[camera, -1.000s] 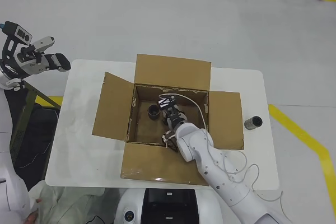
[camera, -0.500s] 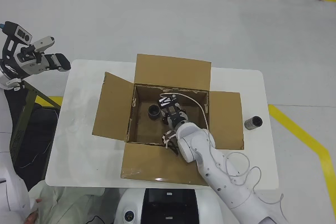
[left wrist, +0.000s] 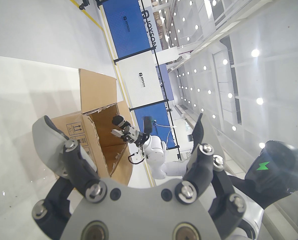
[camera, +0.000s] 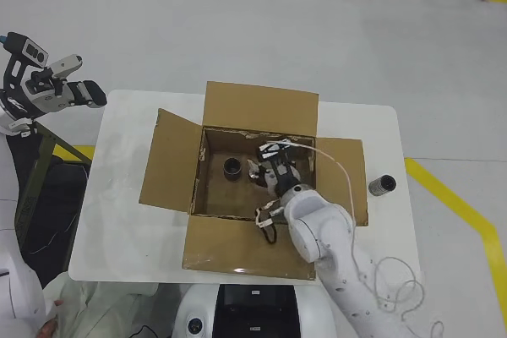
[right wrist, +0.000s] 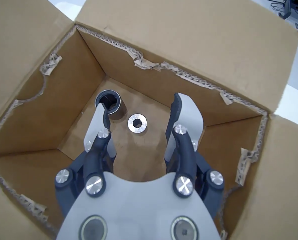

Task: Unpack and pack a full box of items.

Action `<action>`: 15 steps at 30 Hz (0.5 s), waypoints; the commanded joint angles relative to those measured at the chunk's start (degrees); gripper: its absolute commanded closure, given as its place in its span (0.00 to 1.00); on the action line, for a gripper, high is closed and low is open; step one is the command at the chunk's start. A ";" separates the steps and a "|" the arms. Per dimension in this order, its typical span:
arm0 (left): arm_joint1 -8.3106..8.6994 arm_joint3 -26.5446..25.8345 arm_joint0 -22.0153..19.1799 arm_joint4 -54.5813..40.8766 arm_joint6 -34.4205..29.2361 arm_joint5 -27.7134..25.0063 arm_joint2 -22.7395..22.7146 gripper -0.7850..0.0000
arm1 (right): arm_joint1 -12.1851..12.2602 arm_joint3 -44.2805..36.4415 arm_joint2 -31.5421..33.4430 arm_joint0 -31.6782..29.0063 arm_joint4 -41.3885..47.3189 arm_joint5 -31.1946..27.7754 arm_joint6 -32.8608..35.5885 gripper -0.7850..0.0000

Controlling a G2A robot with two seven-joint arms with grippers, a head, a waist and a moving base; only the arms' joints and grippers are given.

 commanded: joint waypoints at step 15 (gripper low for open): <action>0.00 0.00 0.00 0.00 0.00 0.00 0.00 0.00 | 2.48 -12.87 14.60 -11.42 0.18 -3.69 -5.91 0.24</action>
